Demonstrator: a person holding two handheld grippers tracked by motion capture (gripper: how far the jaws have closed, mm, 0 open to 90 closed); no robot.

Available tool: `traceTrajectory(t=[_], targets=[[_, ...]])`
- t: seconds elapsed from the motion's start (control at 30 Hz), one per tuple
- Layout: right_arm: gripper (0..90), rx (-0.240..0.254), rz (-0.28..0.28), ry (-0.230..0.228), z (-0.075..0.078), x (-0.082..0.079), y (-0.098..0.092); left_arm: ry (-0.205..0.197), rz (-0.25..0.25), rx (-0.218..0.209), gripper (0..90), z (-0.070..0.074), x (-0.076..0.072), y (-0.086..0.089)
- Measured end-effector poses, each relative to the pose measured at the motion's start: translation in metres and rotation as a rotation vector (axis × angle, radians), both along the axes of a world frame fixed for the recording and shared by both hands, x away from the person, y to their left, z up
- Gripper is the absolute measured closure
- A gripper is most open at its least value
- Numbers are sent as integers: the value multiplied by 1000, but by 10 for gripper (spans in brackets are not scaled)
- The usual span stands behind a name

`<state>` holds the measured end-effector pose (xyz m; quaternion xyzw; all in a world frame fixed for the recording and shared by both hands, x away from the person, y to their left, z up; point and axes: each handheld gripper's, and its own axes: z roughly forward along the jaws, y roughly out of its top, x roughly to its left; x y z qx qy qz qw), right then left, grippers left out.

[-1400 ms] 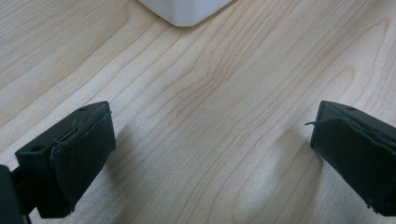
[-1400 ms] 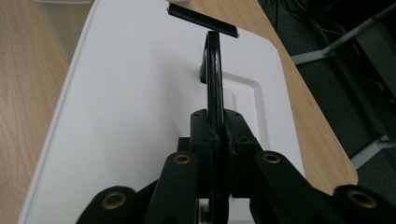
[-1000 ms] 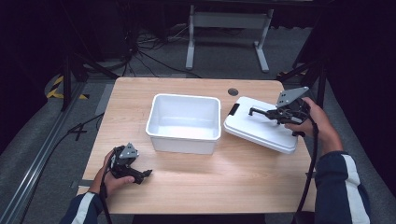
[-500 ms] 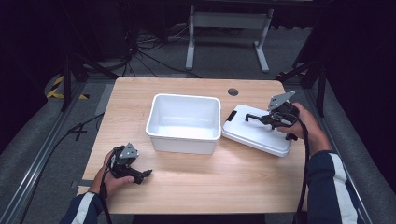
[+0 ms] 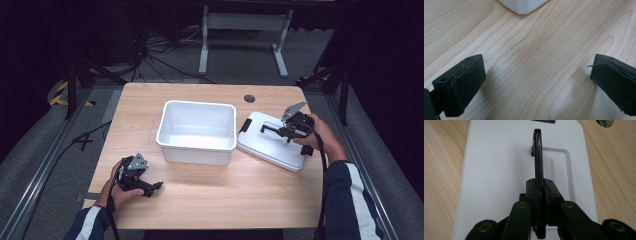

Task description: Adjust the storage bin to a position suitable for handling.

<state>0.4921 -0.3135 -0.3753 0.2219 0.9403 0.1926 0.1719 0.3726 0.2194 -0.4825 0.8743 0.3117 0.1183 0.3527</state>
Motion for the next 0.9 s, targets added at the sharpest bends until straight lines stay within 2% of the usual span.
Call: traceTrajectory(t=[0.17,0.4,0.57,0.73,0.9], targets=[[832,-37,-32,-1,-6,6,2,7,-4,8,2,1,0,0],[798,-18,-63,-15,-5,10,0,8,-4,8,2,1,0,0],[723,45,-78,-31,7,6,-5,7,-4,8,2,1,0,0],[631,71,-103,-59,14,1,-4,4,-4,9,2,1,1,0],[617,132,-113,-61,20,-8,-1,4,-2,10,2,1,0,0]])
